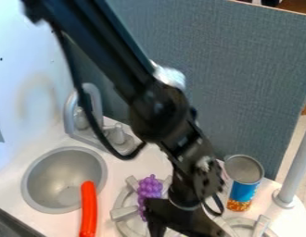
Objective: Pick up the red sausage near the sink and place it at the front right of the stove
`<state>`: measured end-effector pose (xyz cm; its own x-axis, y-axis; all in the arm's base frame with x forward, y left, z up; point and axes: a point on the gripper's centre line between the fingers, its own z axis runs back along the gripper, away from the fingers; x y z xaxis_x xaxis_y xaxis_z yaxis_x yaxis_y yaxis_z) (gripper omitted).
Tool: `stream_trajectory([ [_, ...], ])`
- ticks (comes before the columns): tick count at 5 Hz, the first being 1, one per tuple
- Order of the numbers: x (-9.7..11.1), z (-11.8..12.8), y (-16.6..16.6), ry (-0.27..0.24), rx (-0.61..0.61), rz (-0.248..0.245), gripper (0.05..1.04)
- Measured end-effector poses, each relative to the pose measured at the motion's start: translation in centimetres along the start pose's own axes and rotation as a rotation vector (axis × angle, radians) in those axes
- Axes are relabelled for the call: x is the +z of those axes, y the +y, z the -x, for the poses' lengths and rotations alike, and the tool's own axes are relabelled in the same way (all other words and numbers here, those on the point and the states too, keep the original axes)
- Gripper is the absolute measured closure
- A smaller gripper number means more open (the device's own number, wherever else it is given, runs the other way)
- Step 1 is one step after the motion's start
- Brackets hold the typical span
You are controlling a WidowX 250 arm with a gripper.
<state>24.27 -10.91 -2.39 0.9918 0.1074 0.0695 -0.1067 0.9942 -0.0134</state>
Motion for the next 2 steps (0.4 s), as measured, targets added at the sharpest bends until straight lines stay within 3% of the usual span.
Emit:
stream_trajectory([
  [1,2.5,-0.8,2.8,-0.064,0.040,-0.008,0.083],
  [2,3.1,-0.4,6.5,-0.039,0.095,-0.074,0.083],
])
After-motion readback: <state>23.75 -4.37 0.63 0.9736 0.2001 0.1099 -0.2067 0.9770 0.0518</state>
